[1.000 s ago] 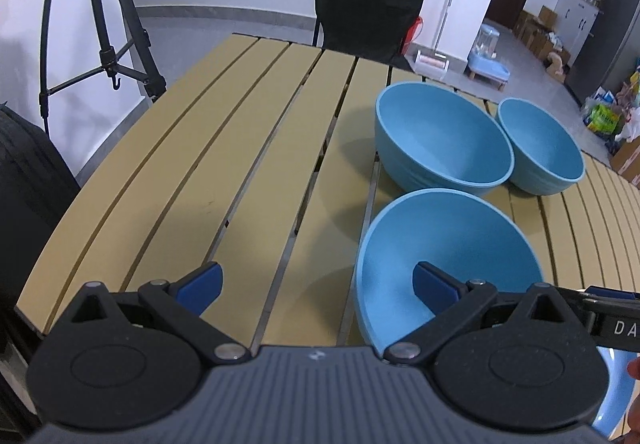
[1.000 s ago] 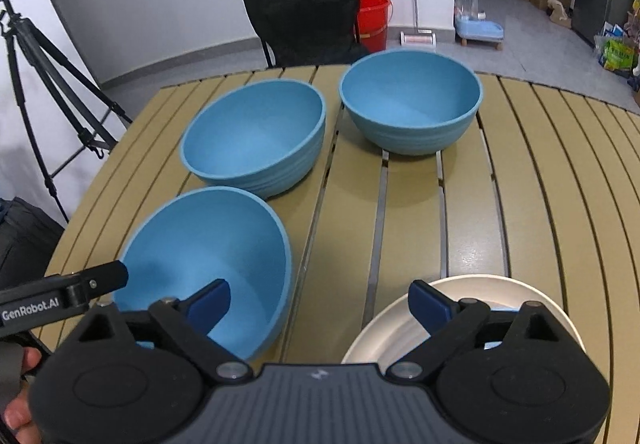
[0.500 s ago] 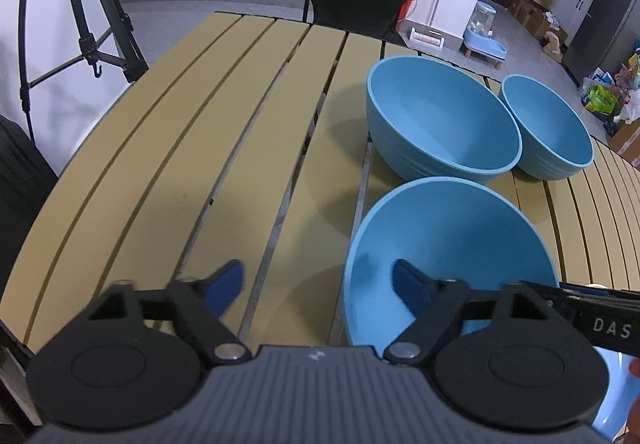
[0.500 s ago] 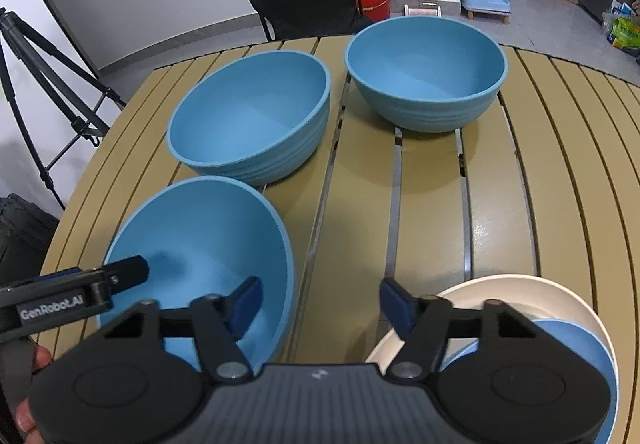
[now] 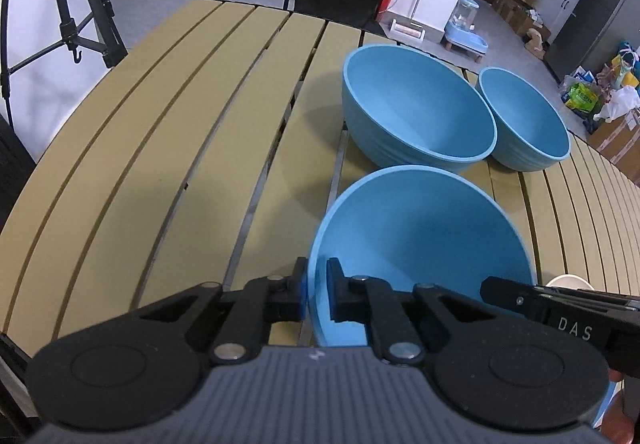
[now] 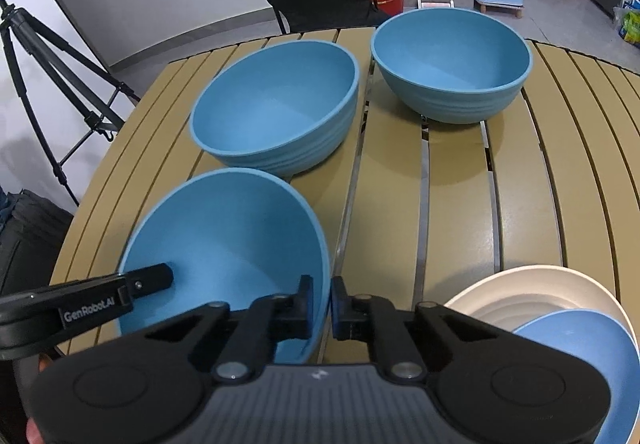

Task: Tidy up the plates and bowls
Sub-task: 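Grasp the light-blue bowl rim with the left tool while the right tool grasps it, then carry the bowl with both tools and set it beside the plate stack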

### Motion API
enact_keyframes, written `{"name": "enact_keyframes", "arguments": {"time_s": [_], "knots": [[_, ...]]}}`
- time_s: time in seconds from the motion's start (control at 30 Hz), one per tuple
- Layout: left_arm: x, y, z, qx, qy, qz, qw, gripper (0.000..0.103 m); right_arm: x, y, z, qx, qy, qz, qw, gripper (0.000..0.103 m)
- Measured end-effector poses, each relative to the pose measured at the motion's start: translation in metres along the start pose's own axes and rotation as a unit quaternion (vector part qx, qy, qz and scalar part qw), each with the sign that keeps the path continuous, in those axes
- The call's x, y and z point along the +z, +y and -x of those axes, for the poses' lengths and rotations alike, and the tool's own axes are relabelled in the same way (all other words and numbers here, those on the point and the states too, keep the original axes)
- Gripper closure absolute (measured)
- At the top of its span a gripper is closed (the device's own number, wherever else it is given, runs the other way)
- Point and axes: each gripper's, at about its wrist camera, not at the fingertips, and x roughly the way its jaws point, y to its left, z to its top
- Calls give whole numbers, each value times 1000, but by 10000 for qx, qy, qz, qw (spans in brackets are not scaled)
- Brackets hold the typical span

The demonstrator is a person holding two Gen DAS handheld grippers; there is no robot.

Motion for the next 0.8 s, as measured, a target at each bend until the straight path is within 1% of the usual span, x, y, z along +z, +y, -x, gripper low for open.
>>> {"name": "enact_keyframes", "arguments": {"time_s": [0.27, 0.4, 0.67, 0.8], "knots": [[-5, 6, 12, 29, -67, 47, 10000, 93, -7, 8, 5, 23, -16, 20, 10000, 95], [-4, 5, 20, 46, -148, 29, 9999, 93, -9, 11, 12, 43, -91, 53, 9999, 95], [-4, -12, 39, -6, -356, -121, 9993, 93, -10, 6, 35, 56, -335, 3, 9994, 95], [-8, -20, 43, -25, -378, -152, 9992, 93, -12, -1, 45, 42, -427, -36, 9991, 95]]}}
